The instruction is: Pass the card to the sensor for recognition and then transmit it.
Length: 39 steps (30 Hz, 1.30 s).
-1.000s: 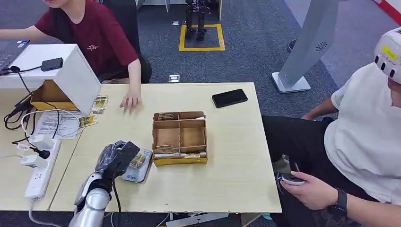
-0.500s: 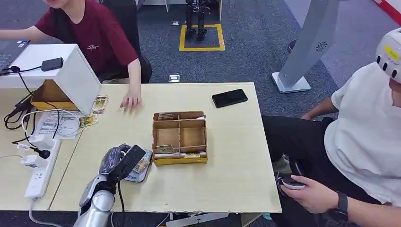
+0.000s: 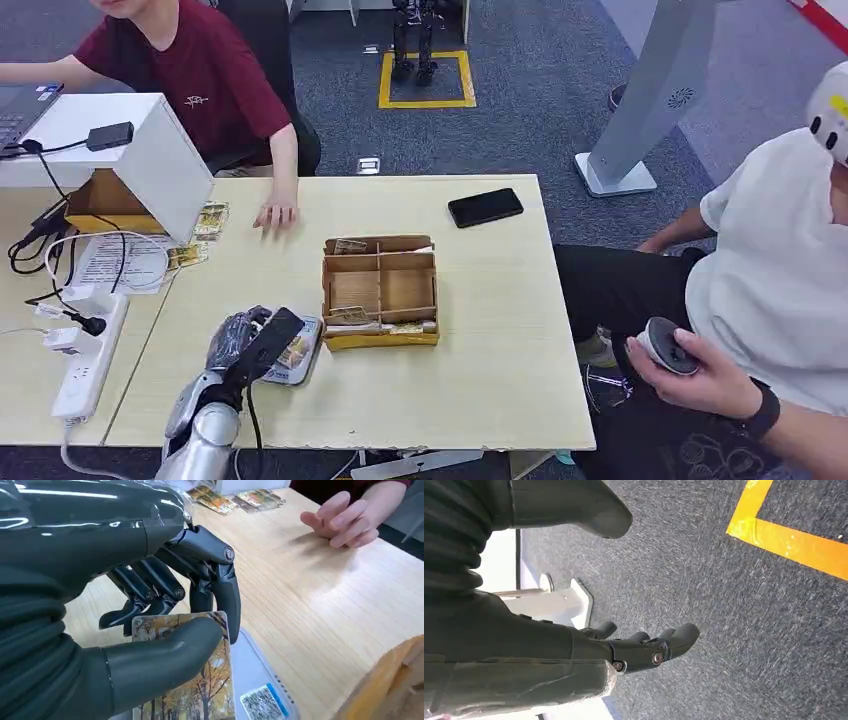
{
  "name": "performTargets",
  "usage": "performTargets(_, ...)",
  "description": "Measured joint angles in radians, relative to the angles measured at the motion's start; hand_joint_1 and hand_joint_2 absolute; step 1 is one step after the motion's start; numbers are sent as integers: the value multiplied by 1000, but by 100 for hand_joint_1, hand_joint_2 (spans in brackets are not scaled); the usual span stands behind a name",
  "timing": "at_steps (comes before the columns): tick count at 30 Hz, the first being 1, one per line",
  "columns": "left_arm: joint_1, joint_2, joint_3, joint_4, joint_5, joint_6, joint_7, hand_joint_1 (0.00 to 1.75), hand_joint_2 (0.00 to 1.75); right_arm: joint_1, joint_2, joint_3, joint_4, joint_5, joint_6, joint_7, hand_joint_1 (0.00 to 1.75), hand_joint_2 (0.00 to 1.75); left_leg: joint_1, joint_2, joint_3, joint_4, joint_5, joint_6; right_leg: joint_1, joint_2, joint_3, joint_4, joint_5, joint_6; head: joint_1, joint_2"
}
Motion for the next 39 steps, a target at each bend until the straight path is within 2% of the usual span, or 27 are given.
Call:
performTargets(1, 0, -2, 9, 0, 97, -43, -38, 175, 175, 0, 0, 3, 0, 0, 0, 0, 0, 175, 0, 0, 0, 0, 0, 0, 0, 0, 0, 0, 0, 0, 0, 0)
performTargets(3, 4, -3, 34, -10, 381, -152, -100, 175, 175, 1, 0, 15, 0, 0, 3, -3, 0, 175, 0, 0, 0, 0, 1, 0, 0, 0, 0, 0, 0, 0, 0, 0)
performTargets(5, -1, -7, 55, -44, 611, -188, -103, 175, 175, 1, 0, 26, 0, 0, 7, 0, 0, 175, 0, 0, -1, 0, 1, 0, 0, 0, -1, 0, 0, 0, 0, 0)
performTargets(6, -10, -6, 62, -64, 680, -193, -79, 175, 175, 1, 0, 32, 0, 0, 9, 2, 0, 175, 0, 0, -1, 0, 1, 0, 0, 0, -1, 0, 0, 0, 0, 0)
performTargets(11, -54, -2, 77, -117, 739, -162, -43, 175, 175, 0, 0, 46, 0, 0, 13, 6, 0, 175, 0, 0, -1, 0, 2, 0, 0, 0, -1, 0, 1, -1, 0, 0)
performTargets(14, -108, -3, 80, -141, 743, -147, -21, 175, 175, -1, 0, 54, 0, 0, 13, 11, 0, 175, 0, -1, -3, 0, 4, 0, 0, -2, -2, 0, 3, -1, 0, 0)
performTargets(19, -146, -6, 94, -163, 758, -125, -20, 175, 175, 0, 0, 64, 0, 0, 15, 11, 0, 175, 0, 0, -5, 0, 5, 0, 0, -1, -5, 0, 5, 0, 0, 0)
performTargets(21, -189, -6, 103, -164, 760, -99, 7, 175, 175, -2, 0, 69, 0, 0, 18, 20, 0, 175, 0, -2, -6, 0, 7, 1, 0, -3, -6, 0, 5, 0, 0, 0)
performTargets(26, -282, -8, 126, -164, 680, -59, 37, 175, 175, -4, 0, 82, 0, 0, 24, 31, 0, 175, 0, -2, -6, 0, 8, 1, 0, -2, -6, 0, 7, 0, 0, 0)
performTargets(29, -307, -18, 129, -157, 566, -4, 37, 175, 175, -5, 0, 95, 0, 0, 26, 32, 0, 175, 0, -2, -6, 0, 8, 1, 0, -2, -6, 0, 7, 0, 0, 0)
performTargets(34, -345, -48, 154, -143, 307, 103, 31, 175, 175, -6, 1, 117, 0, 0, 28, 31, 0, 175, 0, -2, -6, 0, 8, 1, 0, -2, -6, 0, 7, 0, 0, 0)
performTargets(39, -355, -67, 196, -134, 149, 139, 9, 175, 175, -6, 4, 135, 0, 0, 33, 32, 0, 175, 0, -2, -6, 0, 8, 1, 0, -2, -6, 0, 7, 0, 0, 0)
